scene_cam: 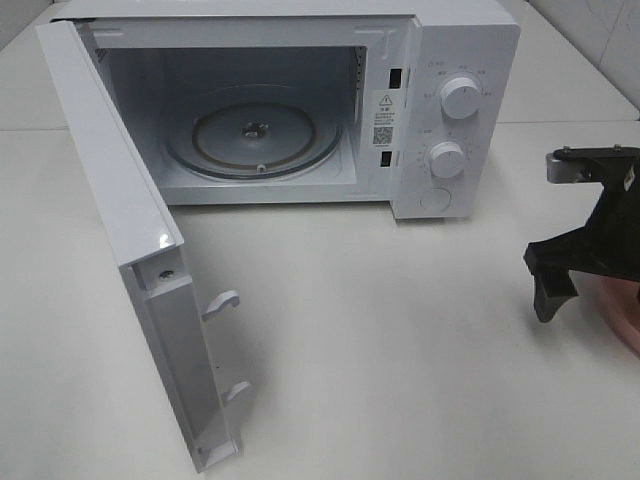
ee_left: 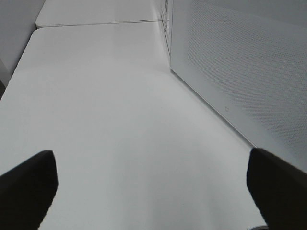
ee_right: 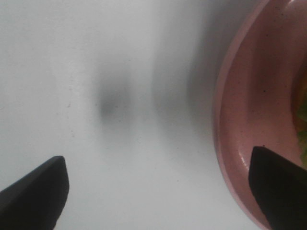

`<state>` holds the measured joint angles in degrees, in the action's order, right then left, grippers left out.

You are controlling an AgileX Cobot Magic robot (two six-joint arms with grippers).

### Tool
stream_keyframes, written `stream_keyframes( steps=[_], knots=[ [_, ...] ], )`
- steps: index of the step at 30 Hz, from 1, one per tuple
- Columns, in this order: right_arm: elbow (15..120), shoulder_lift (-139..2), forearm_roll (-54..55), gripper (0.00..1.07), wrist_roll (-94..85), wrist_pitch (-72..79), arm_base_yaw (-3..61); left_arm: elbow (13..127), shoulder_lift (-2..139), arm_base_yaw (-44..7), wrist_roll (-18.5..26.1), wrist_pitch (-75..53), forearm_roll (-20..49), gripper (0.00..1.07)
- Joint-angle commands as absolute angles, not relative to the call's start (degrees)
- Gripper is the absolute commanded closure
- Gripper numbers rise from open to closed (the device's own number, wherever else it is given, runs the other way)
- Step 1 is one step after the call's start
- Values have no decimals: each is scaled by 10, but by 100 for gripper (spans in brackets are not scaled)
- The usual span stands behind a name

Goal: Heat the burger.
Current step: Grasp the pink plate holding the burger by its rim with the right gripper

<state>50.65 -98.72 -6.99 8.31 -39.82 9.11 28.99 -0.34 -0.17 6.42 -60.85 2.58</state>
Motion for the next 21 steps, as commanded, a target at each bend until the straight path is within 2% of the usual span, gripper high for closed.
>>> stream_keyframes(
  steps=[1, 5, 21],
  knots=[
    [511, -1004, -74, 23, 57, -379, 76, 289, -14, -5, 63, -600, 31, 2],
    [511, -1028, -74, 27, 53, -359, 61, 289, -14, -5, 63, -600, 31, 2],
    [511, -1078, -88, 29, 46, -347, 61, 289, -14, -5, 63, -600, 31, 2]
  ],
)
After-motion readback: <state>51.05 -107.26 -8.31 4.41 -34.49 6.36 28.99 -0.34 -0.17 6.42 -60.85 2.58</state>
